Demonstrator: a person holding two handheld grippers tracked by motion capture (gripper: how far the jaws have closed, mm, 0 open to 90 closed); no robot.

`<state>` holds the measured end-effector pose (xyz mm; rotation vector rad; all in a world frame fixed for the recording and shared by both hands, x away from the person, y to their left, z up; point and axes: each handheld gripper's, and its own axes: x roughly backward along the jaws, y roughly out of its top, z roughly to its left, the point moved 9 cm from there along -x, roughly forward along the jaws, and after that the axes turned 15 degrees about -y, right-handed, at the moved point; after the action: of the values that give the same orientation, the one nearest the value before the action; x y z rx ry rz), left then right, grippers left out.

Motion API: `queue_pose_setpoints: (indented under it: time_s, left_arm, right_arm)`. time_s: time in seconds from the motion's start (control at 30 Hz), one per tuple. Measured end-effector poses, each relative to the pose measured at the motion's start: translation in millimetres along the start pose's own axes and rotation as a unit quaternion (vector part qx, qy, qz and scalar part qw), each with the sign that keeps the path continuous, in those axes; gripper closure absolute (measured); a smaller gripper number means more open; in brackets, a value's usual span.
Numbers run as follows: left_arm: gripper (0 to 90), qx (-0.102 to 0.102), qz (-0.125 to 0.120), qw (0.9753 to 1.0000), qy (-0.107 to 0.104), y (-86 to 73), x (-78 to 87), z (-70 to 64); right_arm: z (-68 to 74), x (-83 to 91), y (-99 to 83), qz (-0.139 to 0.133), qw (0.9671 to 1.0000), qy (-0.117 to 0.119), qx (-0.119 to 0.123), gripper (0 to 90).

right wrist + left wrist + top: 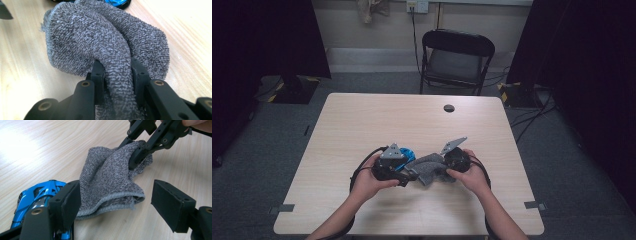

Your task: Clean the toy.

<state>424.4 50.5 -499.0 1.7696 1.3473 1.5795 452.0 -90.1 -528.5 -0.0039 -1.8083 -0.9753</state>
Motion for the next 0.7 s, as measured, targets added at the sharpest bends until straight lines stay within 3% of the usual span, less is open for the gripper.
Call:
queue_pose_setpoints:
  time_s: [0.27, 0.47, 0.53, 0.6, 0.7]
  left_arm:
    - [22.0, -0.012, 0.026, 0.9995, -0.013, 1.8, -29.3, -5.3]
    - [22.1, -0.017, 0.036, 0.9991, -0.018, 2.1, -46.5, -4.8]
    - [22.2, -0.021, 0.039, 0.9989, -0.018, 2.7, -50.1, -3.4]
    - [22.4, -0.025, 0.050, 0.9983, -0.015, 2.8, -54.3, -1.5]
    - [22.2, -0.027, 0.053, 0.9982, -0.013, 6.0, -60.7, 1.7]
  right_arm:
    - [3.1, 0.5, -2.9, -0.001, 0.9999, 0.010, 0.004, 68.0]
    - [4.1, 5.2, -3.2, -0.008, 0.9996, 0.026, 0.000, 46.1]
    - [0.5, 9.5, -3.2, -0.010, 0.9996, 0.026, 0.003, 41.8]
    - [-3.1, 16.2, -2.2, -0.019, 0.9990, 0.041, -0.004, 36.9]
    - [-13.5, 26.1, -1.2, -0.027, 0.9990, 0.034, -0.006, 33.9]
